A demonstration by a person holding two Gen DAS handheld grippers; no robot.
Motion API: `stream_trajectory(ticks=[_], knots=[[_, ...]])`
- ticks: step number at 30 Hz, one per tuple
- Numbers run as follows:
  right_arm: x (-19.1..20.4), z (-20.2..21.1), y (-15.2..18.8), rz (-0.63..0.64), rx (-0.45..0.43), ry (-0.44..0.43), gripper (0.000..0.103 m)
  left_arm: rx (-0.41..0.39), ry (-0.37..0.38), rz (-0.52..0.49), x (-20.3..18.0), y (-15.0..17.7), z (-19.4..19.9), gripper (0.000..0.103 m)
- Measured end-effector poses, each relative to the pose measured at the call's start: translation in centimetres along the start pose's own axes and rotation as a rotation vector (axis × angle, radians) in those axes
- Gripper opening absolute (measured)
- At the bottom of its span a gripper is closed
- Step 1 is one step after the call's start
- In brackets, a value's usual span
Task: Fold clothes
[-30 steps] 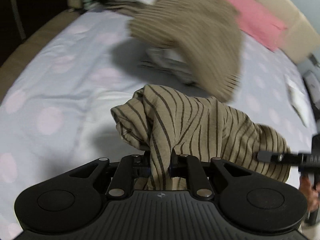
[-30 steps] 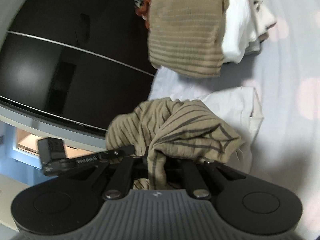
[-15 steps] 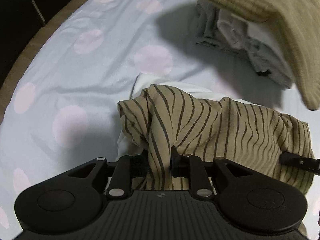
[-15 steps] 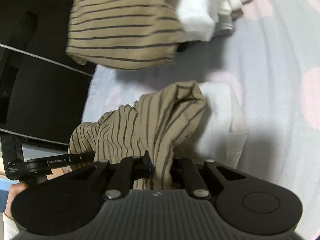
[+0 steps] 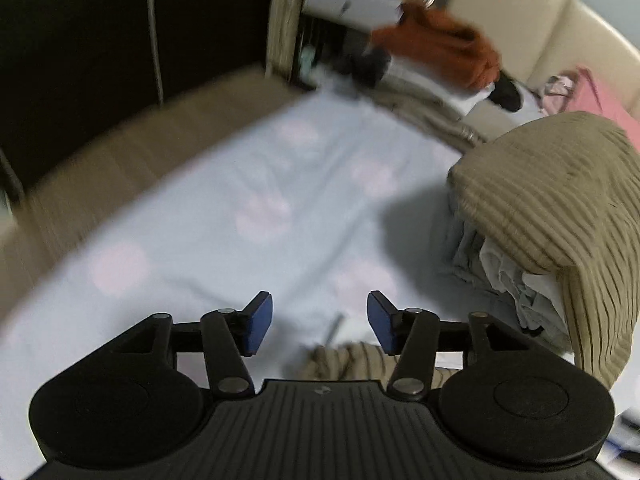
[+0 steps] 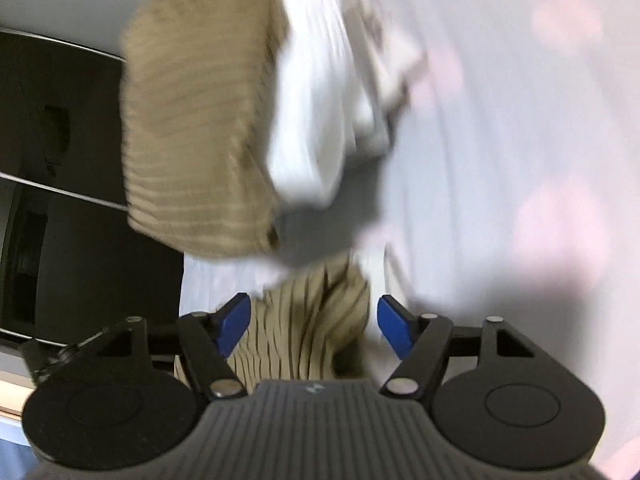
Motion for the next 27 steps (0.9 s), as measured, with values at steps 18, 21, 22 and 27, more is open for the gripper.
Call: stream_trajectory(ticks=[18,21,22,27], knots=[[5.5,-6.3,8.1,0.57,0.346,0.091,0.001,0.147,0.137,-0.251,-0.3,17.3,-3.4,0.044],[4.9,-6.1,9.3,0.594,0.371,0.144,0.0,0.131,0.108,-0.262,-1.1,17.3,-2.1,0.041],[4.8,-5.6,9.1,0.595,0.355,0.138,0.0,0.12,0.121,-0.252,-1.2,17.2,-1.3,0.04],[7.8,-2.2,7.8,0.606,0.234,0.014,0.001,0.093,0.22,-0.224,-2.1,18.5,2.2,0.04]])
Point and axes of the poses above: each gripper's, at about its wrist camera, not at the fingertips, and z roughly against the way its jaws point, x to its left, y to its underside, the point moved 4 cm from there along -z, roughly the way its jaws point, and after that the axes turned 14 degrees about z, right-handed, at the moved point
